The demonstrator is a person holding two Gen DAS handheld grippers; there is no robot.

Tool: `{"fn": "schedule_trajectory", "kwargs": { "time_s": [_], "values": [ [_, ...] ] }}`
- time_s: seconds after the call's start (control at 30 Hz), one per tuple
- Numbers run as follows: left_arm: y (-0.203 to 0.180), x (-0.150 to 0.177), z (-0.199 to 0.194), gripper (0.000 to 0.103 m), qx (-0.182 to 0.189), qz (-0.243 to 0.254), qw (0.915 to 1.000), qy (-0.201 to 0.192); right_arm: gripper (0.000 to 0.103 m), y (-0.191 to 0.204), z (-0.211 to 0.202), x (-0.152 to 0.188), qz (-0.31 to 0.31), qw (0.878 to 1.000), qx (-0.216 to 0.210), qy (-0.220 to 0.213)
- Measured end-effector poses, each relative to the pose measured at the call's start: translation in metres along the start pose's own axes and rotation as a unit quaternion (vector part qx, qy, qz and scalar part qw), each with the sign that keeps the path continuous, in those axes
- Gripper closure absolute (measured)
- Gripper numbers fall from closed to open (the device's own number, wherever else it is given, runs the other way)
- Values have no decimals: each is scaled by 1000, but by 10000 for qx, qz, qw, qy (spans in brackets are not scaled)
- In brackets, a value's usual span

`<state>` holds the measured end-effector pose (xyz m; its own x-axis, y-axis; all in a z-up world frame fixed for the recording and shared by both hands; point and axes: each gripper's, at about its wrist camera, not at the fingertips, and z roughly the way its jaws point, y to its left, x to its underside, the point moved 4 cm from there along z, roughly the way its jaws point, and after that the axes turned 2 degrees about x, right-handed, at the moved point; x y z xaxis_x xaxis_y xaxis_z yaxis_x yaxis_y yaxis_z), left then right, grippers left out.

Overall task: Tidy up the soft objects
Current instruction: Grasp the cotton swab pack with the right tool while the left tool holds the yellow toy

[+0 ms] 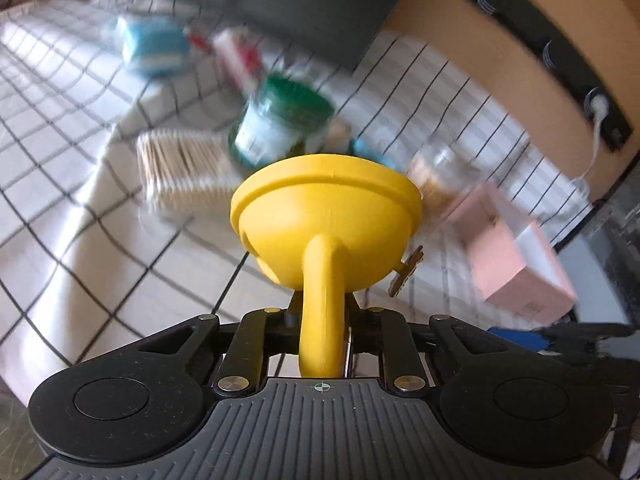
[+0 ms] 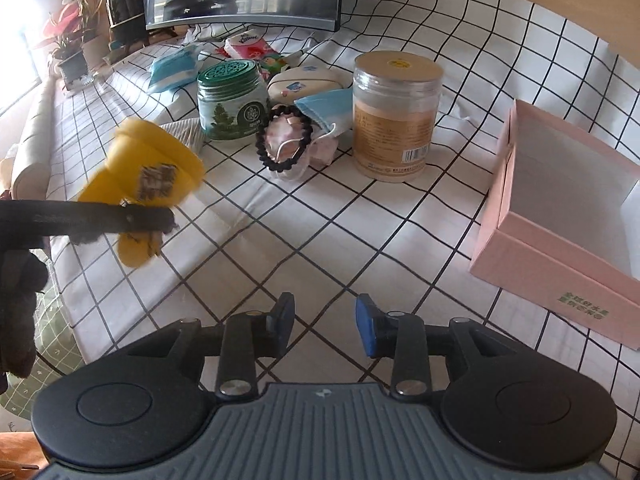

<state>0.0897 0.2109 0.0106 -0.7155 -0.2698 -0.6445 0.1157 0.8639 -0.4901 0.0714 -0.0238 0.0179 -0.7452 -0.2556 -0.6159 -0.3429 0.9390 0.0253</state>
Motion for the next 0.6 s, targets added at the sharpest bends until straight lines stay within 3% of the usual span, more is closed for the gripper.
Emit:
{"fn": "schedule_trajectory", "kwargs": {
  "time_s": [0.17,0.33,0.47,0.6],
  "values": [
    [13,-15,-28,83,-63,-106,9992,-373,69,26,8,-24,-245,9994,-167,-196],
    [53,-30,-59,83,-425,-408,9970,-495,40,77,30,-64,-399,9965,-496,-535],
    [93,-47,-77,83,-626,-619,9951,-451,36,126,64,-102,-524,9945,-677,-608],
    [128,-64,-84,83,-403,-688,9954,-534,32,156,103,-131,-453,9964,-609,-386]
  ]
}}
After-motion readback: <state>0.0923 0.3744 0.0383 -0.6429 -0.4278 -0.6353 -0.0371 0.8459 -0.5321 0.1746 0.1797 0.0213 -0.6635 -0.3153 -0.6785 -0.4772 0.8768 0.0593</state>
